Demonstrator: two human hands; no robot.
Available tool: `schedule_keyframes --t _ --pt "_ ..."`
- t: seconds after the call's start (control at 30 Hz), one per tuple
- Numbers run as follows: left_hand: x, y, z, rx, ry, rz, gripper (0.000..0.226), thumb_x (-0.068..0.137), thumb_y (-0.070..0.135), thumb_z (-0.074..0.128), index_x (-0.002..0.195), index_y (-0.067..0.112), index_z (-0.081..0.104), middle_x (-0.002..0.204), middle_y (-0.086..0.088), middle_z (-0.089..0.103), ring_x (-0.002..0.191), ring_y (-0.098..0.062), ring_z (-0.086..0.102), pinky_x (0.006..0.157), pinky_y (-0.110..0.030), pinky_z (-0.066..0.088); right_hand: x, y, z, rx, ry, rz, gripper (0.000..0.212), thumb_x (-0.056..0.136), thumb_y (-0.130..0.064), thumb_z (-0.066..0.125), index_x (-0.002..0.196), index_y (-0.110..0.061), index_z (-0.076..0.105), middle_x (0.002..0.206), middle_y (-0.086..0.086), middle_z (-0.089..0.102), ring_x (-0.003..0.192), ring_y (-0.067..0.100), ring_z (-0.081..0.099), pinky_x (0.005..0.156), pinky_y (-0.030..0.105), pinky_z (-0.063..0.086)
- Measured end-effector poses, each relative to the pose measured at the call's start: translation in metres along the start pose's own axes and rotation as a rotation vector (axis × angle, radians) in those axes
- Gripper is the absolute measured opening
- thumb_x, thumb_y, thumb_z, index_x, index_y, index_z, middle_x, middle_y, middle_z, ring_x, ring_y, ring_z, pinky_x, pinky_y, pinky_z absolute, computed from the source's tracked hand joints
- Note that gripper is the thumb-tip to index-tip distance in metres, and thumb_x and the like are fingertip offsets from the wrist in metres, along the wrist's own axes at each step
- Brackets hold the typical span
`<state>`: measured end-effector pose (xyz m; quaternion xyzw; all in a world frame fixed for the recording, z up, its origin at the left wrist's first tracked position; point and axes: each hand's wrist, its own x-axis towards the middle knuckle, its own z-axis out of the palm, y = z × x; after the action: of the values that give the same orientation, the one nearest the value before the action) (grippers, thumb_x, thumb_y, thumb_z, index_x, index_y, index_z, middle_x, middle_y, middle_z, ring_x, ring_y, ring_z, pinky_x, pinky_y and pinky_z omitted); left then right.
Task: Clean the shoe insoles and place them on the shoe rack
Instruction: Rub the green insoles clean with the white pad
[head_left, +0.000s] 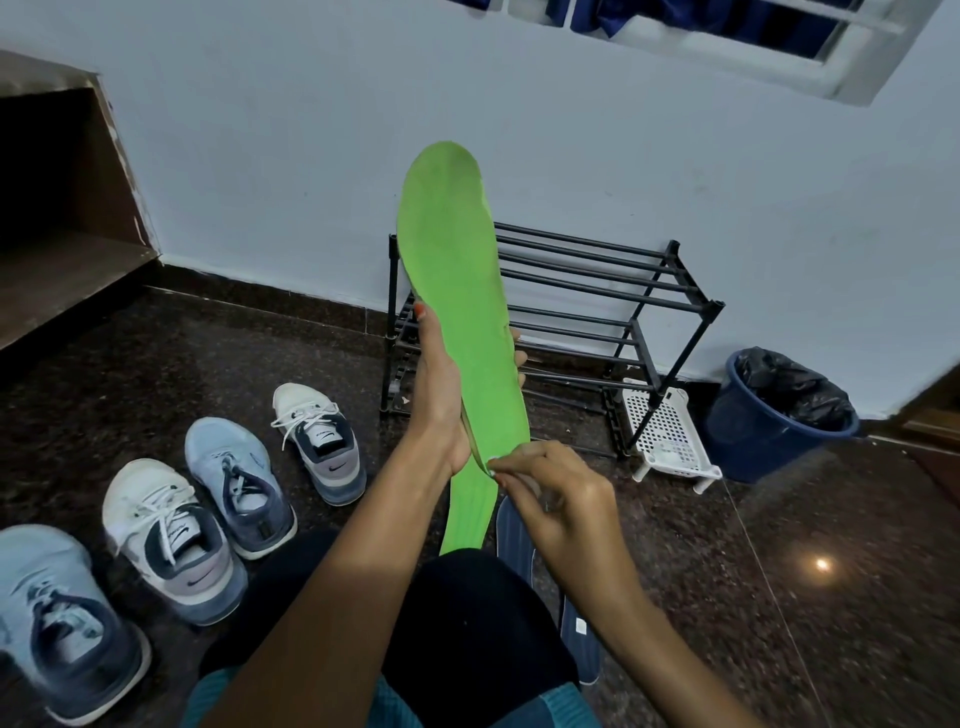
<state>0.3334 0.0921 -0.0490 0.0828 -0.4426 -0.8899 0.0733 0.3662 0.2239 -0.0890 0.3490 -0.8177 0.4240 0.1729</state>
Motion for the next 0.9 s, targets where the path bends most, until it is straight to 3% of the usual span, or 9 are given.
schedule_keyframes --t 0.17,0.3,0.4,0.53,0.63,0.77,0.9 --pt "-0.001 0.001 -0.001 0.019 -0.031 -0.025 0.083 0.093 0.066 0.009 0.095 0.008 0.069 0.077 -0.009 0.073 0.065 -0.017 0.066 0.071 -0.033 0.055 0.007 0.01 -0.004 -0.061 -0.004 -0.014 0.013 0.078 -0.008 0.061 0.086 -0.006 0.072 0.081 0.003 0.062 0.08 0.007 0.053 0.07 0.011 0.042" --pt "-0.002 0.002 0.0 0.037 -0.065 -0.066 0.078 0.094 0.063 0.01 0.101 0.01 0.067 0.087 -0.007 0.074 0.071 -0.018 0.07 0.065 -0.032 0.058 0.024 0.021 -0.009 -0.173 0.05 -0.033 0.014 0.08 -0.008 0.06 0.087 -0.003 0.07 0.084 0.006 0.061 0.081 0.011 0.052 0.074 0.008 0.036" --pt "-0.002 0.003 -0.001 0.039 -0.073 -0.082 0.077 0.094 0.064 0.01 0.097 0.013 0.068 0.085 -0.007 0.074 0.072 -0.017 0.07 0.065 -0.031 0.058 0.034 0.021 -0.007 -0.22 0.084 -0.092 0.019 0.085 -0.014 0.057 0.089 0.0 0.069 0.085 0.01 0.061 0.084 0.016 0.052 0.075 0.013 0.037" --pt "-0.003 0.002 -0.001 0.068 -0.096 -0.097 0.077 0.093 0.065 0.011 0.1 0.013 0.068 0.092 -0.007 0.073 0.075 -0.017 0.07 0.068 -0.031 0.059 0.044 0.023 -0.004 -0.284 0.141 -0.145 0.015 0.079 -0.003 0.061 0.091 0.002 0.069 0.087 0.014 0.061 0.082 0.025 0.056 0.074 0.016 0.039" --pt "-0.002 0.0 -0.001 0.069 -0.085 -0.093 0.077 0.093 0.064 0.011 0.098 0.012 0.068 0.089 -0.006 0.074 0.073 -0.016 0.07 0.065 -0.029 0.059 0.041 0.023 0.0 -0.266 0.148 -0.128 0.016 0.079 -0.002 0.061 0.092 0.002 0.069 0.087 0.014 0.061 0.085 0.02 0.052 0.076 0.013 0.037" --pt "0.002 0.001 -0.004 0.046 -0.042 -0.072 0.079 0.093 0.065 0.012 0.112 0.008 0.064 0.091 -0.009 0.073 0.074 -0.019 0.07 0.067 -0.033 0.059 0.025 0.023 0.004 -0.242 0.101 -0.091 0.015 0.08 -0.004 0.06 0.092 -0.001 0.069 0.087 0.009 0.06 0.085 0.013 0.047 0.077 0.006 0.032" --pt "0.001 0.001 -0.003 0.091 -0.072 -0.066 0.074 0.094 0.063 0.011 0.105 0.013 0.065 0.091 -0.007 0.073 0.079 -0.018 0.07 0.07 -0.033 0.058 0.024 0.022 -0.001 -0.219 0.098 -0.081 0.019 0.086 -0.013 0.055 0.091 -0.001 0.069 0.088 0.008 0.06 0.085 0.013 0.048 0.077 0.008 0.034"
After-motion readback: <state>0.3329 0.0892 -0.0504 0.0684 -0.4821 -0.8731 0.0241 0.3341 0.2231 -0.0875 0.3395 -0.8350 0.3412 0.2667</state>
